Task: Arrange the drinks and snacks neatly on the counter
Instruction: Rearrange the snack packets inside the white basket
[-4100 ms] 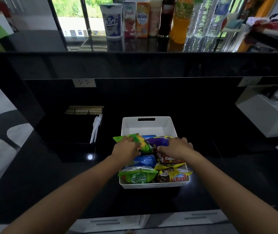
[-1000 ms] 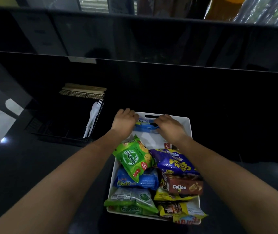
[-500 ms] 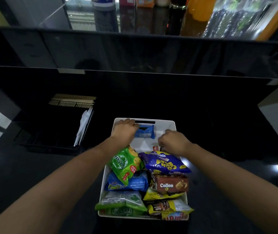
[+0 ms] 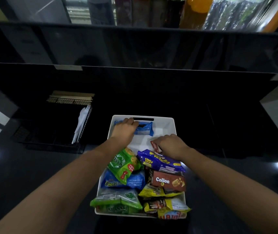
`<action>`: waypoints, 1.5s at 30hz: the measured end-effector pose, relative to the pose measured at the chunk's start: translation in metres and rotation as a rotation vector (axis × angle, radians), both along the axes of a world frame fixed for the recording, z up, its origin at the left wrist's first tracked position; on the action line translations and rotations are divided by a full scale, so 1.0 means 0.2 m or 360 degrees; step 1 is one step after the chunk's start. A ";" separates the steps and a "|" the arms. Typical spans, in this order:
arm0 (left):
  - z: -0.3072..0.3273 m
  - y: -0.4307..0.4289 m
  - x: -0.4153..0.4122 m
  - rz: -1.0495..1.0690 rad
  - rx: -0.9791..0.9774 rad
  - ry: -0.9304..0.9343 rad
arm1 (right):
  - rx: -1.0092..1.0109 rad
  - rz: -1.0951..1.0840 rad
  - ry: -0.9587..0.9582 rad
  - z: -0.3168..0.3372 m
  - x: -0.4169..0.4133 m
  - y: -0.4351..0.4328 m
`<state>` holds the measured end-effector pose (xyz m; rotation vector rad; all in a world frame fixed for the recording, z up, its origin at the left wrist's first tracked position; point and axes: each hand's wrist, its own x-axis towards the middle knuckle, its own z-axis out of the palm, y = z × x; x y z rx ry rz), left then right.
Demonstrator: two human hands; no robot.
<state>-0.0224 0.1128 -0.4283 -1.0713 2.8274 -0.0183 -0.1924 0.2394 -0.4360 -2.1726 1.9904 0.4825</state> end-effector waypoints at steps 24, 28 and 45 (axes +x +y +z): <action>0.02 -0.09 0.03 -0.0106 -0.0075 -0.0099 | -0.0357 -0.0266 0.0064 0.00 -0.03 -0.07; 0.03 -0.09 0.04 -0.0168 -0.0073 -0.0110 | -0.0423 -0.0392 -0.0036 0.05 -0.03 -0.13; 0.02 -0.11 0.06 -0.0300 -0.0051 -0.0016 | -0.0488 -0.0445 0.0184 0.11 -0.11 -0.19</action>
